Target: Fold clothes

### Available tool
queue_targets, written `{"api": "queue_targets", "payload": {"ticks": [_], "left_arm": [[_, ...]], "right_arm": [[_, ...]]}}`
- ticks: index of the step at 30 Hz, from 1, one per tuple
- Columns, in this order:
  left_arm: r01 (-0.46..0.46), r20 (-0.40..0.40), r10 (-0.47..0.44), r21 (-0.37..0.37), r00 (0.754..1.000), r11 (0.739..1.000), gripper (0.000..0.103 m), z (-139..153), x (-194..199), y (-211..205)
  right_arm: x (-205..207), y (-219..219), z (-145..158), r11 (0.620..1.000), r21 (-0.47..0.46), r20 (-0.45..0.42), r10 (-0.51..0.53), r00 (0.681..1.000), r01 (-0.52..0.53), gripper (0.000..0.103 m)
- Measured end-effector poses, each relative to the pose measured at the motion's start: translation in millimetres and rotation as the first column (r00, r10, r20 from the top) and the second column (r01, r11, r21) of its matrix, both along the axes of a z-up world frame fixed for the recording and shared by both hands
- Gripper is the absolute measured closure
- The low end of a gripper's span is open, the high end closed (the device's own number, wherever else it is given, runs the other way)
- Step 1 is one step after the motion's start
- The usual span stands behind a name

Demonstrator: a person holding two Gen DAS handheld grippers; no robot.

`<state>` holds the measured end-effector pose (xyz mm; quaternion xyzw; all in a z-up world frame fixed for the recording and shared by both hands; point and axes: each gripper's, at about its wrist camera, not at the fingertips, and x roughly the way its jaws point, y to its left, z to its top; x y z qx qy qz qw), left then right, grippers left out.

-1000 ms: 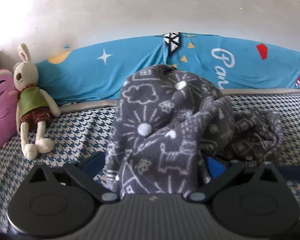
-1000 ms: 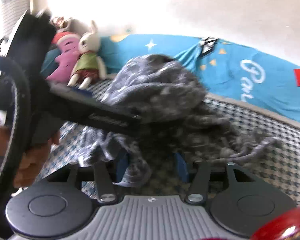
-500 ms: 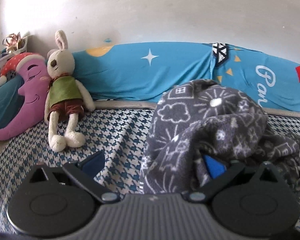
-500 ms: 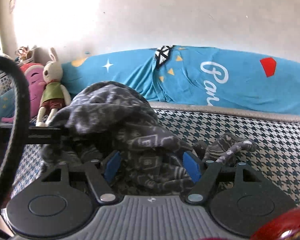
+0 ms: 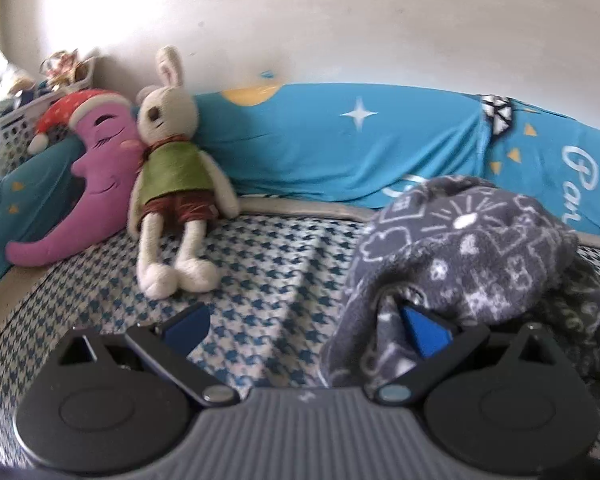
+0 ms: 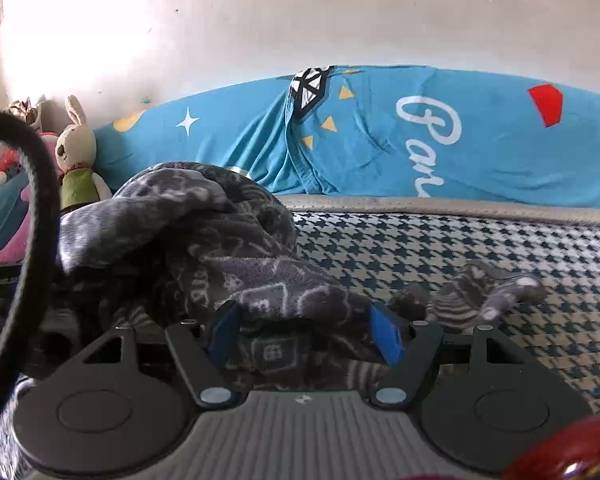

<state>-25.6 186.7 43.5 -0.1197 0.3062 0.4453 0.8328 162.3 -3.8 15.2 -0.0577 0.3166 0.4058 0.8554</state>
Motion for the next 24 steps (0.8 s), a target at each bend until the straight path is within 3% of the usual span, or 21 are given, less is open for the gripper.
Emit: {"api": "queue_targets", "payload": {"ticks": [2,4,7,15,17,20,24], "left_arm": [[-0.029,0.001,0.029,-0.008,1.000,1.000,0.000,-2,-7,7],[-0.066,-0.004,0.066,-0.006,0.998,0.998,0.000,-3,-14,14],[-0.119,-0.005,0.119,-0.002,0.993,0.993,0.000,-4,-24,22],[-0.204,0.042,0.205,-0.009,0.978,0.979,0.000,3,-43,30],[-0.191,0.067,0.192,-0.020,0.979,0.981,0.000,5,-47,28],[-0.147,0.114,0.150,-0.034,0.982,0.989,0.000,9,-48,21],[-0.046,0.164,0.046,-0.003,0.985,0.999,0.000,18,-38,4]], "right_arm": [[-1,3,-1,1.000,0.005,-0.002,-0.008,1.000,0.008,0.038],[-1,5,-1,1.000,0.012,0.002,-0.021,1.000,0.021,0.065],[2,1,4,0.997,0.047,-0.004,-0.058,0.998,0.058,0.083],[-1,-10,24,0.979,0.125,0.097,-0.173,0.980,0.161,0.096],[-2,-13,30,0.967,0.146,0.127,-0.228,0.965,0.209,0.100],[4,-22,36,0.945,0.189,0.093,-0.289,0.953,0.268,0.099],[6,-26,41,0.948,0.211,0.065,-0.258,0.964,0.240,0.099]]}}
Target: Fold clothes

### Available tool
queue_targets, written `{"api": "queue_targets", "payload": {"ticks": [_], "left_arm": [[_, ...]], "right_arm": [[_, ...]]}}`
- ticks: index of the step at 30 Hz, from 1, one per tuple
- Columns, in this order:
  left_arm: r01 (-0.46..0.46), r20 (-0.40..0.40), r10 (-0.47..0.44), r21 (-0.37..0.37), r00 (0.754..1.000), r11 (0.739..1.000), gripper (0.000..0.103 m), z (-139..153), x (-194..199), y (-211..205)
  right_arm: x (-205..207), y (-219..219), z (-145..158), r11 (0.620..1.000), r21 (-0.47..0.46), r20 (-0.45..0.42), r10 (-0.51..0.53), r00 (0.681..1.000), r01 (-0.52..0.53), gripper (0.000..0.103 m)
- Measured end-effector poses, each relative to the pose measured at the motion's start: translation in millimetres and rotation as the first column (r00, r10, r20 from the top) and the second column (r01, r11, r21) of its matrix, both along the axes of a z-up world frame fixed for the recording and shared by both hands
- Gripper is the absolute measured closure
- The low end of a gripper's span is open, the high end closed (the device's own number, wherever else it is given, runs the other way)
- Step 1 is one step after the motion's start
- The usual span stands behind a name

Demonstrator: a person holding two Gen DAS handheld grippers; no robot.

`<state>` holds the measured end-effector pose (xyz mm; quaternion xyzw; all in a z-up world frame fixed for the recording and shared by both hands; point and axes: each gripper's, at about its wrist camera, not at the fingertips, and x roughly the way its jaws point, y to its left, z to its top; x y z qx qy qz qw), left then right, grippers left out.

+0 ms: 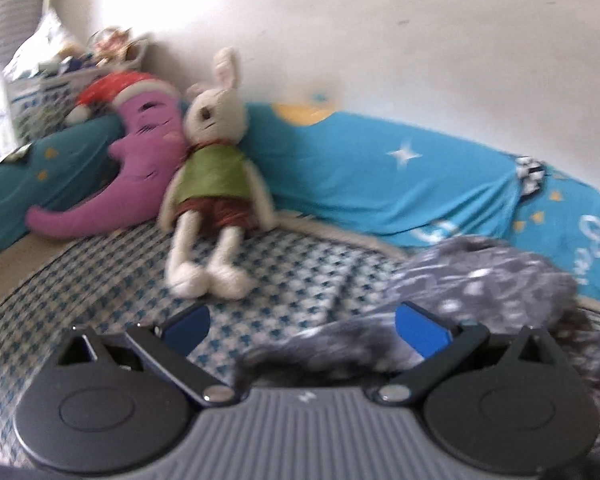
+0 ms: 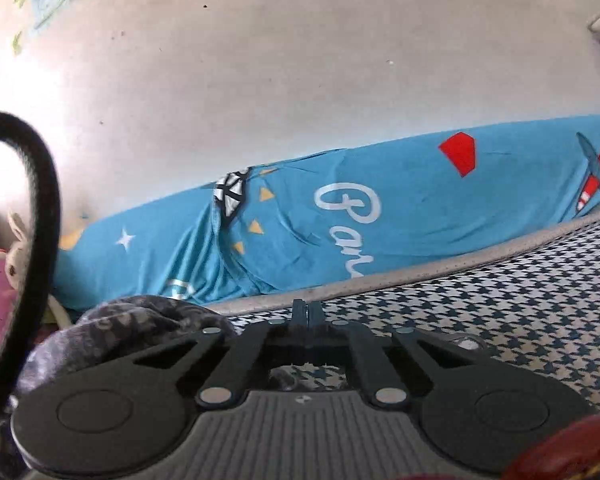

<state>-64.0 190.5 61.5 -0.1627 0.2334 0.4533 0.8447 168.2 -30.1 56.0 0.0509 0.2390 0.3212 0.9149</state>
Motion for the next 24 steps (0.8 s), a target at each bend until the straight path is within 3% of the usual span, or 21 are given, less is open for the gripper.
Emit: {"api": "queue_targets", "payload": {"ticks": [4,8,12,16,18,24], "left_arm": [[0.138,0.038,-0.140,0.030,0.989,0.990,0.000,6,17,-20],[0.253,-0.011,-0.253,0.110,0.967,0.961,0.000,8,43,-43],[0.299,-0.083,-0.289,0.149,0.954,0.943,0.000,4,67,-49],[0.309,-0.121,-0.292,0.157,0.949,0.938,0.000,0,83,-45],[0.311,-0.133,-0.292,0.160,0.947,0.937,0.000,-1,88,-41],[0.339,-0.148,-0.319,0.136,0.936,0.931,0.000,-7,97,-30]], "right_arm": [[0,1,-2,0.999,-0.018,-0.034,0.025,0.999,-0.026,0.095],[-2,-1,-5,0.998,-0.026,-0.070,0.064,0.996,-0.066,0.082],[-5,-3,-7,0.990,-0.030,-0.075,0.133,0.988,-0.135,0.067],[-6,-1,-10,0.977,-0.034,-0.088,0.206,0.975,-0.209,0.040],[-7,3,-15,0.974,-0.050,-0.091,0.218,0.972,-0.223,0.032],[-6,20,-35,0.959,-0.119,-0.117,0.243,0.963,-0.256,0.031]]}}
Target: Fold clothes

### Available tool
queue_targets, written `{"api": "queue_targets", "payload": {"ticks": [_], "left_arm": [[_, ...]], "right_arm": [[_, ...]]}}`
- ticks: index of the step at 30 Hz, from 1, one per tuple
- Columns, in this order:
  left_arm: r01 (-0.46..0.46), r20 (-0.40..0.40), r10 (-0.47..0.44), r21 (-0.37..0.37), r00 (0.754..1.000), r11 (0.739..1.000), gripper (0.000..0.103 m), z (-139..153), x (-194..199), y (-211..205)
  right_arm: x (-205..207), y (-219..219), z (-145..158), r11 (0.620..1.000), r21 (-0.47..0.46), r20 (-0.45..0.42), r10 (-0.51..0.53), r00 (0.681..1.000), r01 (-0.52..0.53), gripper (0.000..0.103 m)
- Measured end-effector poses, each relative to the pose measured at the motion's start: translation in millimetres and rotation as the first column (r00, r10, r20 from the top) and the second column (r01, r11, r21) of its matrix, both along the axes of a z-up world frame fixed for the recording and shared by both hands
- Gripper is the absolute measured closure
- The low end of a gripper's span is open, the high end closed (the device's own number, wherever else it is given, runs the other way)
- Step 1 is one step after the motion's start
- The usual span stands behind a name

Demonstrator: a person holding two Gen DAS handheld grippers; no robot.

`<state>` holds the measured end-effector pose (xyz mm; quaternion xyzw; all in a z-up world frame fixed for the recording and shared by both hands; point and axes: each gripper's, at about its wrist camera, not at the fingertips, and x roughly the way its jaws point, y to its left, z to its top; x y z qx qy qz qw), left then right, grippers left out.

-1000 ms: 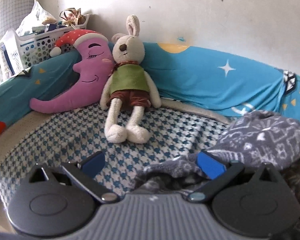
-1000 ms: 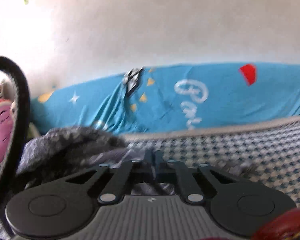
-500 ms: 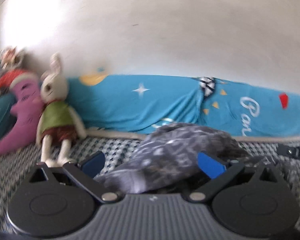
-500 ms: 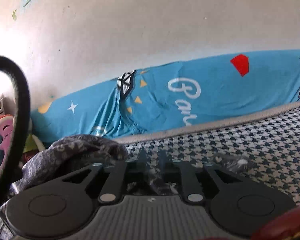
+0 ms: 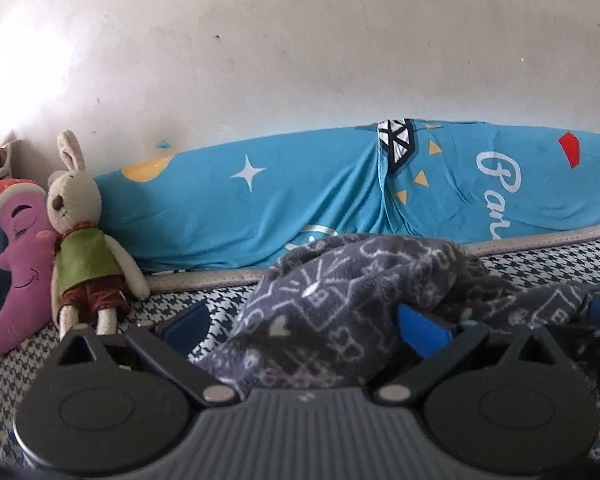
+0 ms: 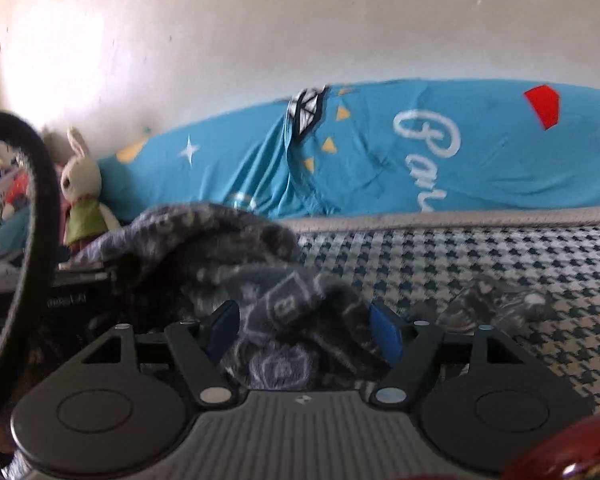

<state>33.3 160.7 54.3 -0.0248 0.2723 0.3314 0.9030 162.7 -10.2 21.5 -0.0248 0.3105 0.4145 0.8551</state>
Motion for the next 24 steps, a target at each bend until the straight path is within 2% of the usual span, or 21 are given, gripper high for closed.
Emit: {"api": "queue_targets", "payload": {"ticks": [5,8,9,12,13,15,16,21,24], "left_arm": [[0.092,-0.004,-0.092,-0.003,0.996,0.996,0.000,1,-3,-5],[0.107,-0.062,-0.104,0.045,0.993,0.993,0.000,-8,2,-11],[0.091,-0.086,-0.086,0.060,0.993,0.994,0.000,-12,5,-11],[0.023,-0.111,-0.017,0.054,0.994,0.998,0.000,-22,7,1],[-0.003,-0.098,0.006,0.033,0.995,0.999,0.000,-22,6,7],[-0.050,-0.072,0.049,-0.007,0.996,0.999,0.002,-23,2,19],[-0.072,-0.062,0.071,-0.017,0.996,0.997,0.007,-22,0,22],[-0.200,-0.040,0.200,0.014,0.979,0.980,0.015,-18,-9,34],[-0.280,-0.013,0.281,0.026,0.960,0.960,0.016,-12,-17,43]], "right_arm": [[4,15,-16,0.999,-0.051,0.014,0.016,1.000,-0.015,0.029],[5,22,-23,0.998,-0.067,0.018,0.019,1.000,-0.018,0.029],[5,25,-25,0.997,-0.072,0.021,0.019,1.000,-0.018,0.030],[6,30,-28,0.996,-0.084,0.025,0.010,1.000,-0.008,0.053],[7,30,-27,0.997,-0.079,0.027,0.001,1.000,0.001,0.062],[7,29,-19,0.998,-0.051,0.038,-0.021,0.999,0.022,0.072],[8,29,-15,0.999,-0.037,0.044,-0.031,0.999,0.033,0.076],[6,25,11,0.996,0.045,0.118,-0.086,0.989,0.082,0.081],[2,22,29,0.990,0.093,0.186,-0.119,0.975,0.103,0.082]]}}
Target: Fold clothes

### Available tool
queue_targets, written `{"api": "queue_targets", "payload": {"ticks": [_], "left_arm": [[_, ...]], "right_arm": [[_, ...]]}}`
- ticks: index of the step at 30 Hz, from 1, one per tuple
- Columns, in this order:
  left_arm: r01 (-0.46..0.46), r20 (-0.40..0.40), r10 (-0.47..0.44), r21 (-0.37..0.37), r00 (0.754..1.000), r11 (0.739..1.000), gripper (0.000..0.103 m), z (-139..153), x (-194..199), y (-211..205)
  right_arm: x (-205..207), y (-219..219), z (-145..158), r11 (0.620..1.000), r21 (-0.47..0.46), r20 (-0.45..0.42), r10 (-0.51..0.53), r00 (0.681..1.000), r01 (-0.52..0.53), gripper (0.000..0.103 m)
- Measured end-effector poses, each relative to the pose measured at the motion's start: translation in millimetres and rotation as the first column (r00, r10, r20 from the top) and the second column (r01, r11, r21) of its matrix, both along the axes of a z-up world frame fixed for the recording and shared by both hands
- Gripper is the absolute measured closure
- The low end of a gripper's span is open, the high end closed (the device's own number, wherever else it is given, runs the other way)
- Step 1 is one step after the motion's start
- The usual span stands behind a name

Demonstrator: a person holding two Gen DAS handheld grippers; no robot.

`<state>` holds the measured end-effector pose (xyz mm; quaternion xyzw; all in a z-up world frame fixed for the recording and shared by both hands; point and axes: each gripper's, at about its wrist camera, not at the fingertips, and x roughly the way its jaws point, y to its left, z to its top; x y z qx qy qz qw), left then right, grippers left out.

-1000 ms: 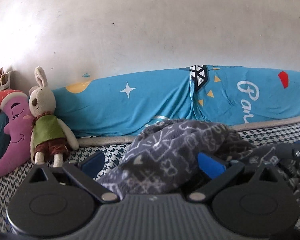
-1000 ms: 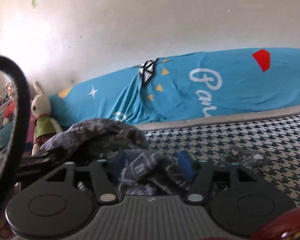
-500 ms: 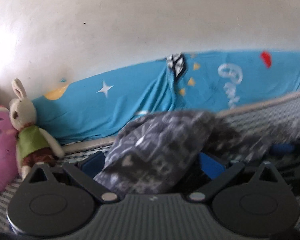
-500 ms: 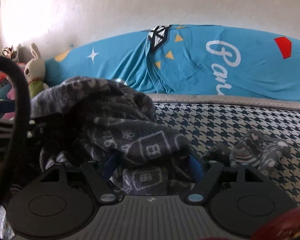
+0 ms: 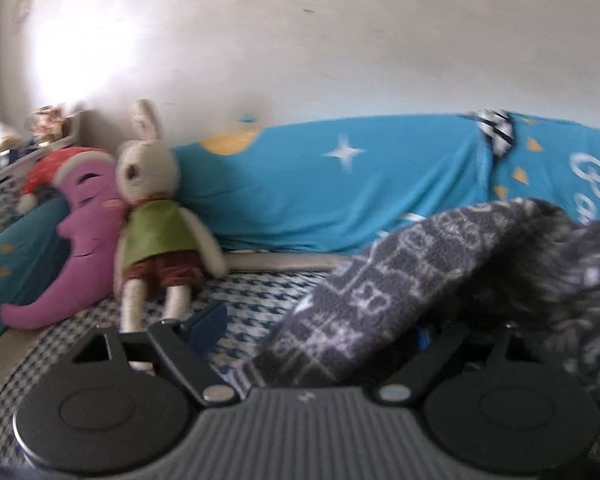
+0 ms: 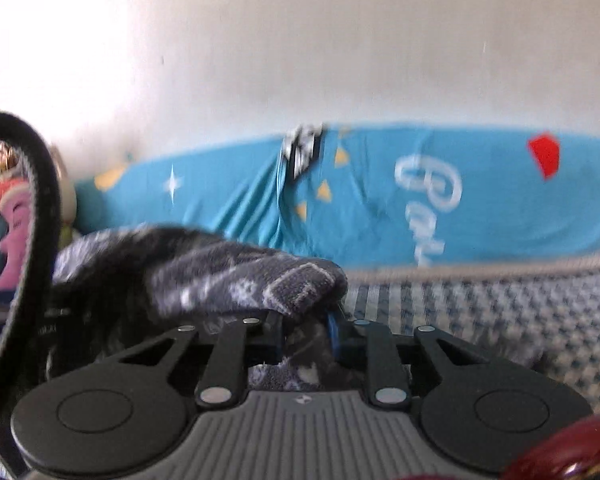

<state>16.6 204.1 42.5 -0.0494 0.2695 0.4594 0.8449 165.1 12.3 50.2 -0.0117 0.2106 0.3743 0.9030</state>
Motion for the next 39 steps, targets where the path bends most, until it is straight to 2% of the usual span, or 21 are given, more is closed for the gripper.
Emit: {"api": "queue_targets", "payload": {"ticks": [5,8,9,13,16,19,22,25,28,31,34,39], "left_arm": [[-0.074,0.028,0.074,0.005,0.997,0.997,0.012,6,-11,10],[-0.108,0.028,0.108,-0.003,0.994,0.994,0.011,6,-15,16],[-0.120,0.027,0.120,-0.011,0.992,0.993,0.010,6,-16,18],[-0.208,0.047,0.217,-0.142,0.975,0.968,0.003,2,-32,40],[-0.264,0.034,0.272,-0.163,0.962,0.951,0.002,0,-40,49],[-0.274,0.027,0.282,-0.169,0.959,0.947,0.000,-1,-46,54],[-0.228,0.046,0.239,-0.175,0.970,0.958,0.000,1,-48,51],[-0.173,0.061,0.186,-0.173,0.981,0.969,0.000,3,-49,47],[-0.118,0.082,0.135,-0.188,0.987,0.975,0.000,4,-51,44],[-0.058,0.083,0.075,-0.198,0.994,0.978,0.000,1,-50,41],[-0.024,0.052,0.033,-0.171,0.998,0.985,0.000,-3,-47,35],[0.001,0.019,0.002,-0.165,1.000,0.986,0.000,-9,-44,33]], "right_arm": [[-4,1,22,0.997,0.071,0.081,-0.019,0.997,0.014,0.086],[-4,4,24,0.996,0.082,0.073,0.032,0.997,-0.038,0.085],[-2,5,22,0.996,0.078,0.055,0.043,0.998,-0.047,0.081],[-2,2,22,0.996,0.068,0.013,0.056,0.998,-0.056,0.059],[-7,-5,24,0.998,0.061,0.045,0.029,0.999,-0.031,0.054],[-6,-13,26,0.996,0.071,0.019,0.055,0.998,-0.056,0.054],[-14,-16,25,0.985,0.067,-0.021,0.160,0.987,-0.158,0.054],[-22,-17,22,0.963,0.067,-0.060,0.265,0.962,-0.261,0.054],[-38,-12,16,0.919,0.063,-0.093,0.393,0.915,-0.389,0.054],[-58,1,3,0.875,0.008,-0.099,0.483,0.870,-0.484,0.054],[-72,16,-14,0.852,-0.074,-0.105,0.510,0.854,-0.518,0.054],[-73,34,-39,0.858,-0.124,-0.126,0.484,0.866,-0.498,0.051]]}}
